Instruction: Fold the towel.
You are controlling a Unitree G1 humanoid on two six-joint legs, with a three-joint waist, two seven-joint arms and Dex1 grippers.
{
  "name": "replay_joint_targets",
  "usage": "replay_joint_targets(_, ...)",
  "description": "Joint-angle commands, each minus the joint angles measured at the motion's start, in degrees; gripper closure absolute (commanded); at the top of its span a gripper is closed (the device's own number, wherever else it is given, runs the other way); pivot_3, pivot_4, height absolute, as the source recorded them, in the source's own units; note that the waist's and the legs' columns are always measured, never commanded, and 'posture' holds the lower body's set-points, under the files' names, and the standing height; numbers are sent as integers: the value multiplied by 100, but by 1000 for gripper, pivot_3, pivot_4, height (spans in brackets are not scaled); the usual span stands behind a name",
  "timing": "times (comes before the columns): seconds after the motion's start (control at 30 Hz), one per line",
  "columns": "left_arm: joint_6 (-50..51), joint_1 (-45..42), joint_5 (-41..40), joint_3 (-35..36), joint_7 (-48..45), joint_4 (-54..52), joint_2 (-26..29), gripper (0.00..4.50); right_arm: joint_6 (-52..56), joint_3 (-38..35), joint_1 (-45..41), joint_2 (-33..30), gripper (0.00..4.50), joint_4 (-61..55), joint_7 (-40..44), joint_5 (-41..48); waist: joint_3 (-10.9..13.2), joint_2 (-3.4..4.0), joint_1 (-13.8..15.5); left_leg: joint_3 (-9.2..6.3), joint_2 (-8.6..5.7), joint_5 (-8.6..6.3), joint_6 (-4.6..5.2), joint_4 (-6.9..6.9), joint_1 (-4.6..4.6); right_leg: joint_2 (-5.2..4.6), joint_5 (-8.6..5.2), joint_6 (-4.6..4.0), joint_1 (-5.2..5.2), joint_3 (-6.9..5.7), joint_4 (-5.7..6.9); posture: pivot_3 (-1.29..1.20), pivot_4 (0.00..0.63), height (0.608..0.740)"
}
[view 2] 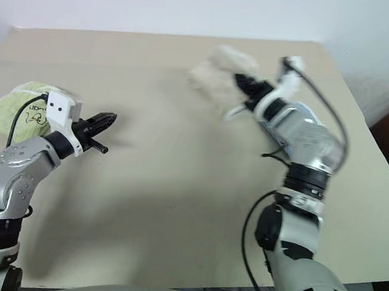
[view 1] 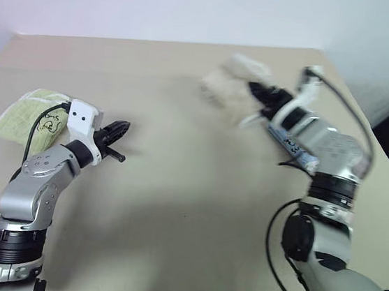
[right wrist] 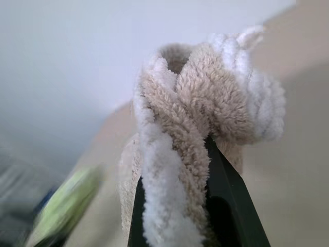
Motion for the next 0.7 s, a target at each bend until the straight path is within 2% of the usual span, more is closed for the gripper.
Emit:
replay_joint_targets(0.03, -100, -199, -1, -158, -83, 8, -70, 4283, 516, -742, 248, -358, 4468, -378, -819, 288, 0, -1, -11, 1, 2, 0, 0, 0, 1, 1, 0, 0, 1, 0, -1, 0, 150, 731)
replay_joint_targets(0.13, -159, -378, 49, -332, -145, 201, -156, 4283, 709, -1044, 613, -523, 4468, -254, -1316, 191, -1, -1, -37, 10, 9, 1, 2, 2, 12, 3, 0, 0, 9, 4, -6, 0, 150, 731)
replay_joint_targets(0.3, -231, -620, 136, -501, -223, 426, -243, 4283, 562, -989, 988, -590, 4468, -92, -1642, 6, 0, 0, -54, 25, 14, 3, 5, 8, 21, 11, -1, 1, 15, 16, 1, 0, 150, 731)
replay_joint_targets(0.43, -249, -627, 160, -504, -247, 457, -261, 4283, 424, -891, 1093, -634, 3313, -448, -1483, 134, -1, 0, -29, 30, 14, 3, 6, 11, 22, 12, 0, 2, 17, 22, 1, 0, 150, 731)
replay_joint_targets(0.7, -218, -535, 165, -548, -262, 401, -373, 4283, 505, -1151, 1274, -575, 529, -1118, -1651, 633, -1, 0, -10, 28, 13, 3, 7, 12, 18, 11, -1, 3, 18, 21, -1, 0, 150, 731)
